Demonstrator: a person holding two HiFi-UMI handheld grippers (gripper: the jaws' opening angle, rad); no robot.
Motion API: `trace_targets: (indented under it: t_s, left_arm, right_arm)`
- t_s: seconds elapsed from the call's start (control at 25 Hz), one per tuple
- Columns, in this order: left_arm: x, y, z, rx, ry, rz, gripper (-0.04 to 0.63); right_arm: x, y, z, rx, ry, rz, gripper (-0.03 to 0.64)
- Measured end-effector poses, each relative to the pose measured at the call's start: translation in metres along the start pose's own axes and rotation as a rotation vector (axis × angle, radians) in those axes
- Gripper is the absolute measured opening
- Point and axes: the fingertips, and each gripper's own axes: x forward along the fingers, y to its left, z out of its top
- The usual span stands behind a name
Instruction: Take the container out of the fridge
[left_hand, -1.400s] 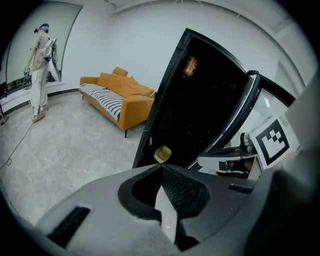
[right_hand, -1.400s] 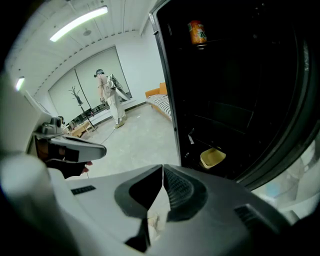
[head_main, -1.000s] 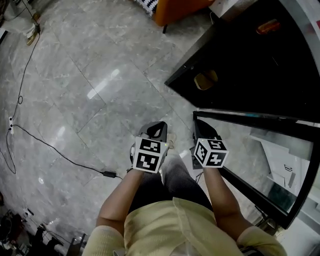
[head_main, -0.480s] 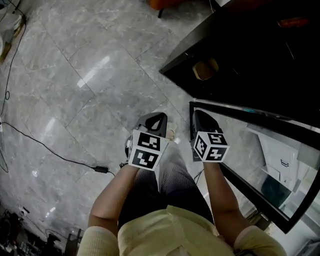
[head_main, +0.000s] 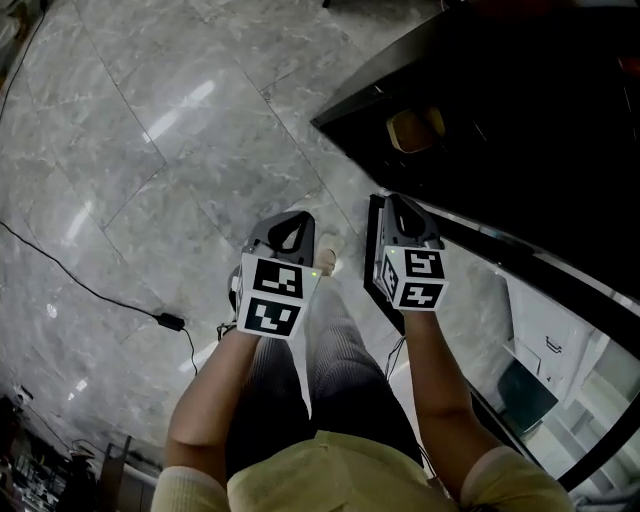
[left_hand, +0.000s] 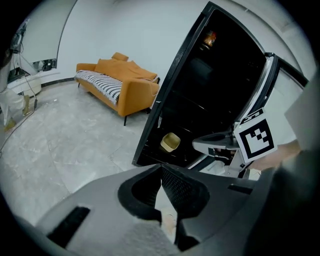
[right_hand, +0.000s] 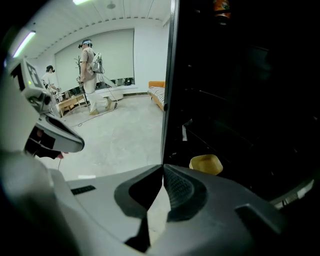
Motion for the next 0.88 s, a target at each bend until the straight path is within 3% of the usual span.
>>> trace_targets:
  t_s: [0.6,0.88]
  left_arm:
    - [0.079,0.009,-0.018,-0.084,-0.04,0.058,0.021]
    - [0.106,0.025,-0.023,-0.073,-0.031,0.075,0.023]
  right_arm:
    - [0.091,-0.048,-0.028,-0.173,0.038,0.0,0.031]
    - [0.127,-0.07,-0.028,-0.213,0.031,-0.03,0.031]
